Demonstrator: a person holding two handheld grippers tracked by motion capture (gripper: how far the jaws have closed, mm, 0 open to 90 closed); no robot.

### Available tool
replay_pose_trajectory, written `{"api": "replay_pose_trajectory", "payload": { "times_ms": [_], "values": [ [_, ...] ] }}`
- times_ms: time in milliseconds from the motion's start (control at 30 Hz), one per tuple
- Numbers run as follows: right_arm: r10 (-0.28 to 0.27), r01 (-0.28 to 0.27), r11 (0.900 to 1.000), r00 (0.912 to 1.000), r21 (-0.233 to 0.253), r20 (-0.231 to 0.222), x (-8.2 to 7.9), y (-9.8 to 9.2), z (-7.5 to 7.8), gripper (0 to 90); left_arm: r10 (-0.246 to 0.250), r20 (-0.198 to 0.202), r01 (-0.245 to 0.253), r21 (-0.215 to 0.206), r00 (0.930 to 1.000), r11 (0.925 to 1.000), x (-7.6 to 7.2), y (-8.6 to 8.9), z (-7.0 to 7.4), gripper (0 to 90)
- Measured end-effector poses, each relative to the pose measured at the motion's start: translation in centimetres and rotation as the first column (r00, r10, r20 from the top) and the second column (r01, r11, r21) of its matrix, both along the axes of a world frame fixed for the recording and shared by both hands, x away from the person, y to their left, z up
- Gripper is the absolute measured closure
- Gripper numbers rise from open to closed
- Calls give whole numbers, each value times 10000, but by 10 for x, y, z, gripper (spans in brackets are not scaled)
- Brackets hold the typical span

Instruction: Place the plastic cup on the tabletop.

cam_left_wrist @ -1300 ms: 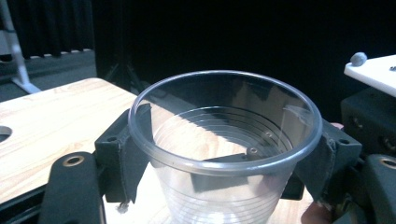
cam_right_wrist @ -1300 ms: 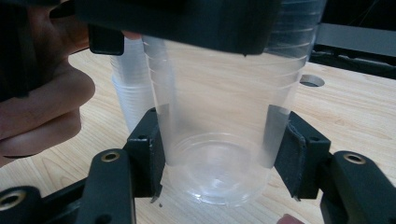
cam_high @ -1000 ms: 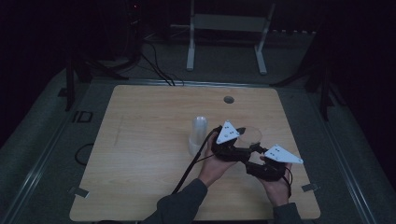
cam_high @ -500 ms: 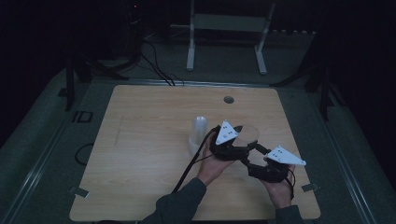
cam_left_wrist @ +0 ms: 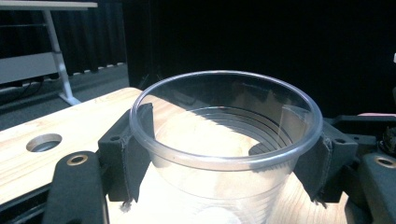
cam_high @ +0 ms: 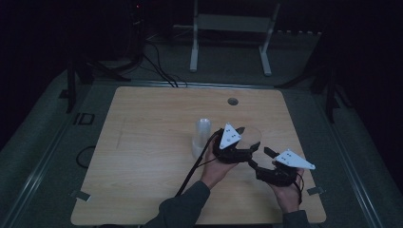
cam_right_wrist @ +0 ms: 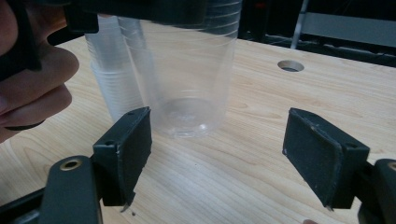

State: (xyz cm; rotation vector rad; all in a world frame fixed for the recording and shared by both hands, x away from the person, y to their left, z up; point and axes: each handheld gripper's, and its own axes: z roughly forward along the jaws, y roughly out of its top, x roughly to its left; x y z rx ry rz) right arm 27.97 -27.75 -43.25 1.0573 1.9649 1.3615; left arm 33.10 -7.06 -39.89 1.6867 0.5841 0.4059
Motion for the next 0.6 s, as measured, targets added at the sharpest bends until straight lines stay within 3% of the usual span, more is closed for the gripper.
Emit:
{"api": "replay_pose_trajectory", "payload": {
  "times_ms": [600],
  "values": [
    [-304,304,9995,9995,54,71,0,-8,1,237,152,-44,-152,20,9999,9999,3,-1,-11,279]
  ]
}}
